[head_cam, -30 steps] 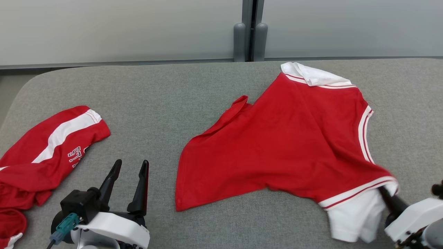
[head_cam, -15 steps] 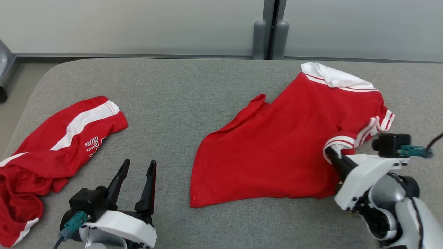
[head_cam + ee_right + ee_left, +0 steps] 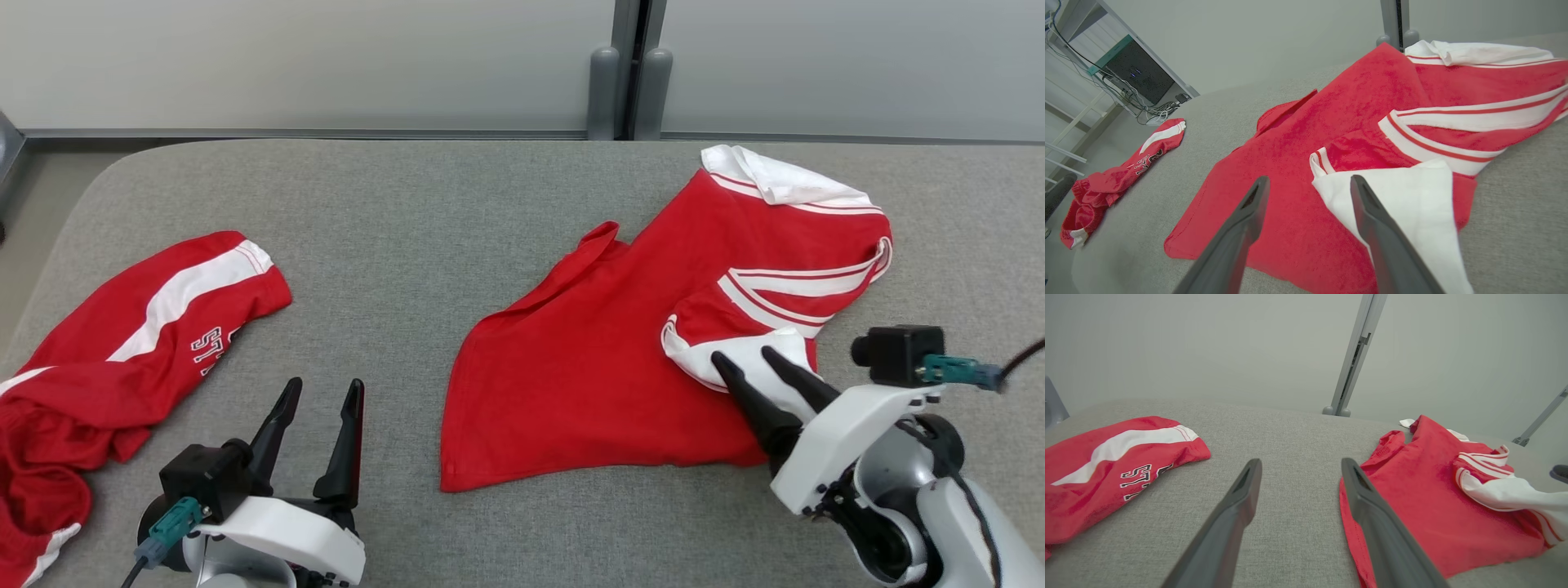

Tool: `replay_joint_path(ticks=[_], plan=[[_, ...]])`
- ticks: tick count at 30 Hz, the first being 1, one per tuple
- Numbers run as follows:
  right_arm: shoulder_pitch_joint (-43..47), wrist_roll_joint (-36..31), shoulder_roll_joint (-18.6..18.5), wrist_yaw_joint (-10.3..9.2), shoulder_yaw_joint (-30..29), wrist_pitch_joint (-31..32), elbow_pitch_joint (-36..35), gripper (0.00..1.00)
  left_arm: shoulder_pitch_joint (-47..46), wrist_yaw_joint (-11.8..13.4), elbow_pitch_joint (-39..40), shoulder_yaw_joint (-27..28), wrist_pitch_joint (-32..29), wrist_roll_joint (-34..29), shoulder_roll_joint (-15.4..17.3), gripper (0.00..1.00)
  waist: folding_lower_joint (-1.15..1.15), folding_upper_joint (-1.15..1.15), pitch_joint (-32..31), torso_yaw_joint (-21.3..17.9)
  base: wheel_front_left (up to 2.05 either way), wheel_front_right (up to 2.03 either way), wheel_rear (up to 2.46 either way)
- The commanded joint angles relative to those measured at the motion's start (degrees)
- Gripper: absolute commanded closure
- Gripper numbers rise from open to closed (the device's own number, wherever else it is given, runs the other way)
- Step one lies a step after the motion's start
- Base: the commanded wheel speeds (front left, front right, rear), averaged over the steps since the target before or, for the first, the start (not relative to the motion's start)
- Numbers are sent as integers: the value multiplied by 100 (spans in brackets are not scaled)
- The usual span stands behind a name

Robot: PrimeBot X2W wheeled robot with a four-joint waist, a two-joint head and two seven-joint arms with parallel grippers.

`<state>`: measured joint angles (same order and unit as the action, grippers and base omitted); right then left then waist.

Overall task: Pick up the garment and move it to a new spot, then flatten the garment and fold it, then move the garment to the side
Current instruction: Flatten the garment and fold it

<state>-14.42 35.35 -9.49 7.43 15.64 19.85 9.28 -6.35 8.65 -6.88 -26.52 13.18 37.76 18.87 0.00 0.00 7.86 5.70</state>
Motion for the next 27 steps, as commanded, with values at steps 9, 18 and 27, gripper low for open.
replay_joint_path(ticks=[9, 18, 27], plan=[[-20, 188, -216, 12, -719, -484, -204, 0, -165, 34, 78, -18, -24, -23, 65, 0, 0, 0, 122, -175, 0, 0, 0], [-816, -99, -326, 12, -763, 24, 991, 0, -322, -58, -10, -111, -12, -27, -26, 0, 0, 0, 387, 50, 0, 0, 0], [-974, -264, -188, 11, -855, 565, 1443, 35, -368, -119, -165, -104, 42, 14, -65, 0, 0, 0, 389, 183, 0, 0, 0]])
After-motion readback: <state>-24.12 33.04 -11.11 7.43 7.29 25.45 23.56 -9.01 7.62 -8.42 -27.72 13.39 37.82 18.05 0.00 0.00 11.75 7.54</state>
